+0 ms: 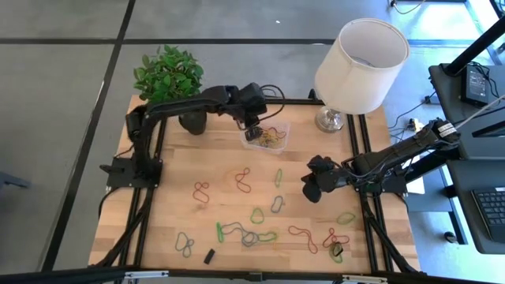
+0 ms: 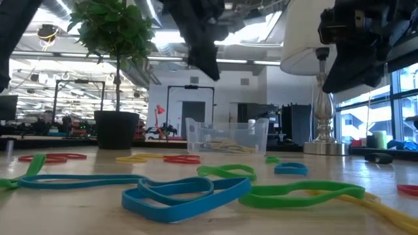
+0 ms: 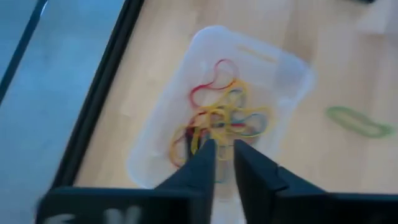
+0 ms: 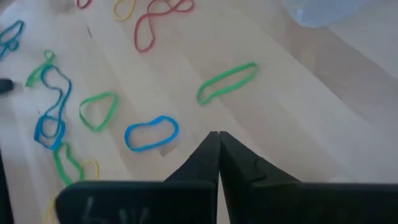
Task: Pick and place rubber bands into bin
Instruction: Put the black rubber band into the transparent bin
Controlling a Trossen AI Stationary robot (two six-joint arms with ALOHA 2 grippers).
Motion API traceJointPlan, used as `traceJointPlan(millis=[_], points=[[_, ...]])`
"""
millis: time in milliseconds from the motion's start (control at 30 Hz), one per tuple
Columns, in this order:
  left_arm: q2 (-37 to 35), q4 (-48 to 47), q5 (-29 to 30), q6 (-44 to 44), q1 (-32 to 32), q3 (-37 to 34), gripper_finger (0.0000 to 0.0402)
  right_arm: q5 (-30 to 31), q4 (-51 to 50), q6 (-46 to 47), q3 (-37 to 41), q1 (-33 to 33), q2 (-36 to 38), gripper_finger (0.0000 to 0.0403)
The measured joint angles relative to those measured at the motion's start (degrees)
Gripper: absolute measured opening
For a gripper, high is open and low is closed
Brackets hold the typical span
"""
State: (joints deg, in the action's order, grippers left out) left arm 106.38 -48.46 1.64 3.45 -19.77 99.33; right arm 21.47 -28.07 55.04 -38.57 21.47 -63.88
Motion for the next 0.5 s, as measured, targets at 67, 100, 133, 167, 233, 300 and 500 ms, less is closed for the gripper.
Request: traceJointPlan(millis=[67, 100, 133, 167, 233, 300, 500], points=[[-2.11, 0.08, 0.30, -3.01, 1.55, -1.37, 0.0011, -0.02, 0.06, -1.58, 0.00, 0.00, -0.02, 0.0013], [-2.95, 0.16, 0.32, -4.49, 2.46, -1.94, 0.0008, -0.02, 0.06, -2.30, 0.00, 0.00, -0.02, 0.0013], [-3.66, 0.58, 0.32, -5.96, 3.42, -2.53, 0.0005, -0.04, 0.04, -2.80, 0.00, 0.00, -0.02, 0.0013], [-4.43, 0.75, 0.33, -7.43, 4.33, -3.38, 0.0003, -0.04, 0.06, -2.90, 0.00, 0.00, -0.02, 0.0013], [-5.83, 0.93, 0.59, -11.06, 6.30, -5.63, 0.0001, -0.04, 0.03, -2.81, 0.00, 0.00, -0.02, 0.0013], [-6.68, 1.79, 2.04, -15.23, 8.50, -8.02, 0.0002, -0.04, -0.02, -2.95, 0.00, 0.00, -0.02, 0.0013], [-8.22, 3.49, 10.40, -25.31, 17.05, -16.35, 0.0001, 2.85, -7.64, 7.15, -0.02, -2.08, -0.02, 0.0013]])
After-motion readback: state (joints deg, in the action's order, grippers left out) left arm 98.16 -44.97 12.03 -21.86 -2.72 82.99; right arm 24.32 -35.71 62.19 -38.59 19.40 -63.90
